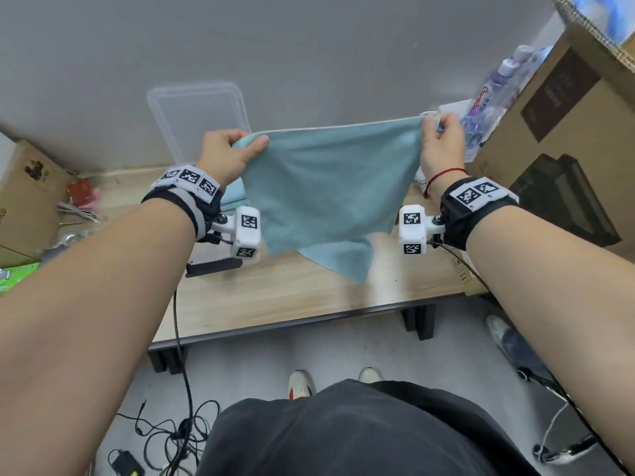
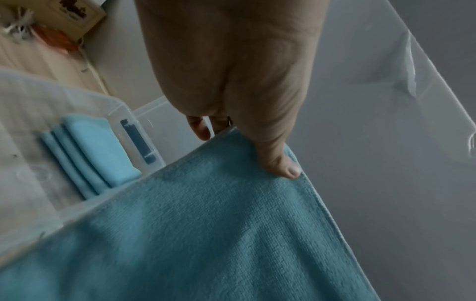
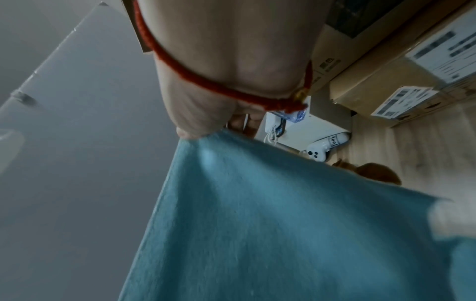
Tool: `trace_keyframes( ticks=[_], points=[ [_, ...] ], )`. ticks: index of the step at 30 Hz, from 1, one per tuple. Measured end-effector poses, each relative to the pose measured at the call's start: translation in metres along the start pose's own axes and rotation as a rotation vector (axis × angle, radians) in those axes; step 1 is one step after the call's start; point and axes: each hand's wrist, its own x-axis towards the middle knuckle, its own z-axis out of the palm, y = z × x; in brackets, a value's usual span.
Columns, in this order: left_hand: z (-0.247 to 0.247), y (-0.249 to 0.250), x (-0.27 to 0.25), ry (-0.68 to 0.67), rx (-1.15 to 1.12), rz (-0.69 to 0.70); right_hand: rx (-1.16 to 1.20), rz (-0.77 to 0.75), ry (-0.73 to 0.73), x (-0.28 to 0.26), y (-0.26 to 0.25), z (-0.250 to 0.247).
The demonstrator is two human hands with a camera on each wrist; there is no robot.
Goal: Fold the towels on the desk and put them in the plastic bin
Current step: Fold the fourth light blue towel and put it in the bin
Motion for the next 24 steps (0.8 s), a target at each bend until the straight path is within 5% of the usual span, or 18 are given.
trace_keyframes(
  ticks=[7, 18, 24],
  points=[
    [0.024, -0.011, -0.004, -0.066, -0.439, -0.172, -0.042, 0.064, 0.122, -0.015, 0.022, -0.008],
    [0.079, -0.165, -0.079, -0.392, 0.393, -0.361, -0.352, 0.379, -0.185, -0.12, 0.192, -0.005],
    [0.095, -0.215, -0.113, -0.599, 0.648, -0.415, -0.522, 0.373, -0.337, -0.16, 0.238, -0.006]
  ],
)
